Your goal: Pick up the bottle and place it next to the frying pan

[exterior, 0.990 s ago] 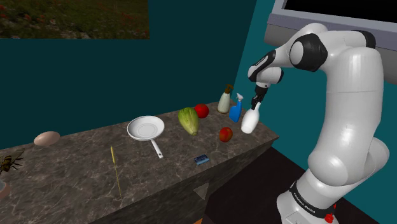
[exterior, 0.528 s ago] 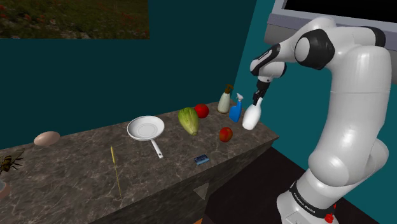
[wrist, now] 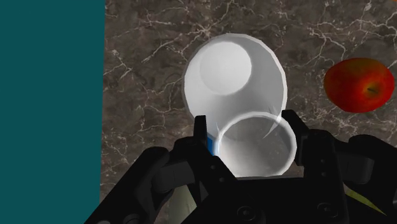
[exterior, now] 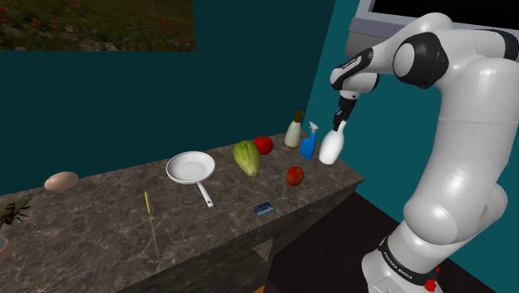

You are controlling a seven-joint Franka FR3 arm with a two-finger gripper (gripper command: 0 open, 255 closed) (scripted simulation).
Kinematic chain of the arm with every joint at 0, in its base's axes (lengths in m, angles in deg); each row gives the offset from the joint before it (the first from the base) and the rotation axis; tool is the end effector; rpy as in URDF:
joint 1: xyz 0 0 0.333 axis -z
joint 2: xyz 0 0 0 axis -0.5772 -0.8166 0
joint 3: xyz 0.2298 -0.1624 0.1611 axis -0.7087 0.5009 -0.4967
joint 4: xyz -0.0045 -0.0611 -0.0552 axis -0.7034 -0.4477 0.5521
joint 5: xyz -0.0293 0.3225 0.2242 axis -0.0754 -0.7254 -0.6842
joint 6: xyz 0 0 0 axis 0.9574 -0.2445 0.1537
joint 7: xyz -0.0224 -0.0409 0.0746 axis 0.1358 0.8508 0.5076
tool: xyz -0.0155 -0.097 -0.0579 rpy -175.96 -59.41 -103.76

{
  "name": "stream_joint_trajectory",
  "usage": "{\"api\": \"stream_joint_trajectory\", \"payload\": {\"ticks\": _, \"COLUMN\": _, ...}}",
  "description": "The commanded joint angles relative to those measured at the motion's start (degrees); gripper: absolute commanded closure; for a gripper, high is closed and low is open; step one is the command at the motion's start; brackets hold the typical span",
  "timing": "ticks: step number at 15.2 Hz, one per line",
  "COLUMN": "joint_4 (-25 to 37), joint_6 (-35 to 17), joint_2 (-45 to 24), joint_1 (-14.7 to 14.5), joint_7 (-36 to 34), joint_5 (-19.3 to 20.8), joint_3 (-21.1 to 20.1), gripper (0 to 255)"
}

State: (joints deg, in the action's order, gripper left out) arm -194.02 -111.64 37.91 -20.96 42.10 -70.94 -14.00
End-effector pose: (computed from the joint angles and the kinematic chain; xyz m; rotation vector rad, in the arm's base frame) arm 0.5041 -0.3864 0.3315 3.1292 0.1710 -0.0507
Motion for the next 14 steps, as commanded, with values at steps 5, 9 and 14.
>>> {"api": "stream_joint_trajectory", "payload": {"ticks": 5, "joint_4": 1.8, "joint_6": 3.9, "joint_2": 2.3, "joint_1": -0.4, "joint_7": -0.7, "joint_5": 1.3, "joint_3": 0.6, "gripper": 255}}
{"api": "stream_joint_trajectory", "payload": {"ticks": 9, "joint_4": 3.2, "joint_6": 6.5, "joint_2": 3.6, "joint_1": -0.6, "joint_7": -1.2, "joint_5": 2.0, "joint_3": 0.9, "gripper": 255}}
{"api": "stream_joint_trajectory", "payload": {"ticks": 14, "joint_4": 5.3, "joint_6": 9.9, "joint_2": 5.0, "joint_1": -0.8, "joint_7": -1.6, "joint_5": 2.8, "joint_3": 1.2, "gripper": 255}}
